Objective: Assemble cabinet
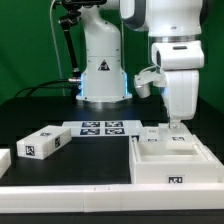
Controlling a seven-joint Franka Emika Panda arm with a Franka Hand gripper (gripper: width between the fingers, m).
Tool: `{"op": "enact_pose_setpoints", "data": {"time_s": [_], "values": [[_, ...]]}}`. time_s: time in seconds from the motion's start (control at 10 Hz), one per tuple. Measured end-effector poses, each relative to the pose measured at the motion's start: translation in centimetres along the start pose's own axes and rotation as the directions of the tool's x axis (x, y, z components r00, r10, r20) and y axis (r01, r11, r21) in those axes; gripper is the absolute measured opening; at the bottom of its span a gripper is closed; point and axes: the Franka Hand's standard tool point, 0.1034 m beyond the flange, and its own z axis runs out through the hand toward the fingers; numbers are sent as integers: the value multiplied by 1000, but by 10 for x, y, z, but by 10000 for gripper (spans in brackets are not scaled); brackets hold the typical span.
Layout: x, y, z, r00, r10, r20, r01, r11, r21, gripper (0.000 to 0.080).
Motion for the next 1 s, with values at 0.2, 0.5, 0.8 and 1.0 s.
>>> {"op": "enact_pose_setpoints", "data": {"time_s": [0.2, 0.5, 0.8, 1.0], "values": [[3, 17, -1, 1000, 6, -7, -6, 1000, -7, 69], [5, 44, 0, 1000, 18, -20, -19, 1000, -23, 69], [4, 63, 0, 999, 32, -29, -33, 999, -40, 69], [4, 68, -1, 999, 35, -31, -36, 998, -44, 69]]}}
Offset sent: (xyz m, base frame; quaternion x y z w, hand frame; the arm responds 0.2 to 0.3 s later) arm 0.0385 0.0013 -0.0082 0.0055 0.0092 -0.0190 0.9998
